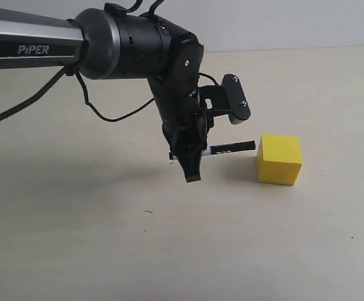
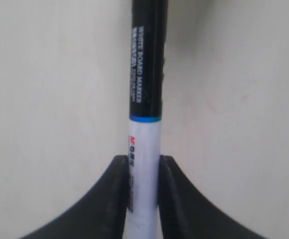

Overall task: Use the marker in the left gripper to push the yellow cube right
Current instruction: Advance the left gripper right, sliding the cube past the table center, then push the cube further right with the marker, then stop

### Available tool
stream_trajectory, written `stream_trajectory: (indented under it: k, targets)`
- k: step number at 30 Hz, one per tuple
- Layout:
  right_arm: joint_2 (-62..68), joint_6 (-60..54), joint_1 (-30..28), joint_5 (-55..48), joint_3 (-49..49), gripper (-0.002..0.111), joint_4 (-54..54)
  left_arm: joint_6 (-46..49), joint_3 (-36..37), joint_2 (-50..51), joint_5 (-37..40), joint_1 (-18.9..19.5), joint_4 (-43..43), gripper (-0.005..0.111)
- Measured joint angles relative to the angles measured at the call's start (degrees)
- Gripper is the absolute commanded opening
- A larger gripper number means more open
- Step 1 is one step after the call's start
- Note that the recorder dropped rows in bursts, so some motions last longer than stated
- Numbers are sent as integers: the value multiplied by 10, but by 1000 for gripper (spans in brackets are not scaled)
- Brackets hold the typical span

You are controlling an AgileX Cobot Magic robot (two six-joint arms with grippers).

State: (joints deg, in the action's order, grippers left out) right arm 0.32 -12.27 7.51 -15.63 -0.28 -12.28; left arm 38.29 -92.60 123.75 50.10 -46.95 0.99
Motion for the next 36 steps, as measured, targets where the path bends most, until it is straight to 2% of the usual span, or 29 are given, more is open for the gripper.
stream_trajectory:
  k: [6, 9, 18, 21, 31, 36]
  targets:
    - [0, 0, 0, 0, 0, 0, 0, -7, -2, 1, 64, 19, 2, 0]
    - [0, 0, 0, 0, 0, 0, 0, -5, -2, 1, 65, 17, 0, 0]
    - [0, 0, 0, 0, 0, 0, 0, 5, -40, 45, 16, -41, -10, 0]
    - [0, 0, 0, 0, 0, 0, 0, 5, -44, 52, 16, -47, -15, 0]
    - [0, 0, 0, 0, 0, 0, 0, -16, -45, 52, 57, -9, -13, 0]
    - [0, 0, 0, 0, 0, 0, 0, -17, -46, 53, 43, -12, -10, 0]
